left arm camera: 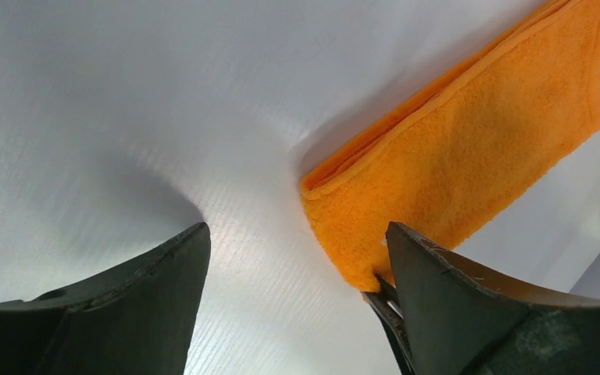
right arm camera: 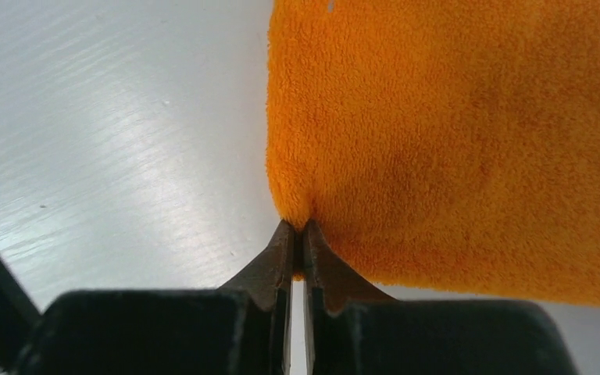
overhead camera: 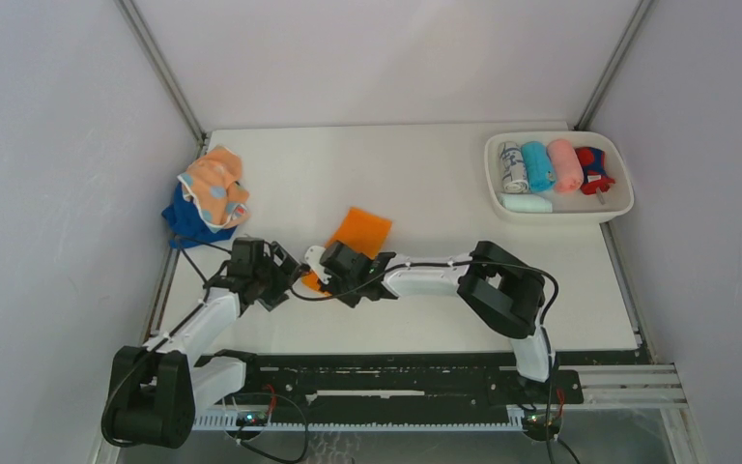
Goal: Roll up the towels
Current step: Roll the towel at the center of the board.
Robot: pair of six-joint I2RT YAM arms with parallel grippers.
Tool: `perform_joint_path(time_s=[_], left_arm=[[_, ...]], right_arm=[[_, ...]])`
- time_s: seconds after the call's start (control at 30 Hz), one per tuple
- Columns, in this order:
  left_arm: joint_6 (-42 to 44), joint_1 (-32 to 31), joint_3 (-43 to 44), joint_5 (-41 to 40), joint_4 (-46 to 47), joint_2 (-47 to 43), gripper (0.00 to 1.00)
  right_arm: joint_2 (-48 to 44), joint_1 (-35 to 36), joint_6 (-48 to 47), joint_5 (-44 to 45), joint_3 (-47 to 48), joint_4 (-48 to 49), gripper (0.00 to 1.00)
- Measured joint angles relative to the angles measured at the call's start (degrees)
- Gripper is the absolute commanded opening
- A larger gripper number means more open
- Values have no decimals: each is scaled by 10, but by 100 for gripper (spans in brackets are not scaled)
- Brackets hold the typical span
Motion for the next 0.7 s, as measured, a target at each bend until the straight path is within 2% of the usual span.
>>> perform_joint_path(time_s=[0.2, 0.37, 0.7], left_arm=[[-23, -15, 0, 4, 3, 1, 85], [-45, -38, 0, 3, 4, 1, 79], [-85, -73, 0, -11, 6, 17, 60]], right_arm=[[-18, -50, 65, -144, -44, 50, 0], [-22, -94, 137, -248, -84, 106, 0], [-22, -135, 232, -321, -121, 162, 0]])
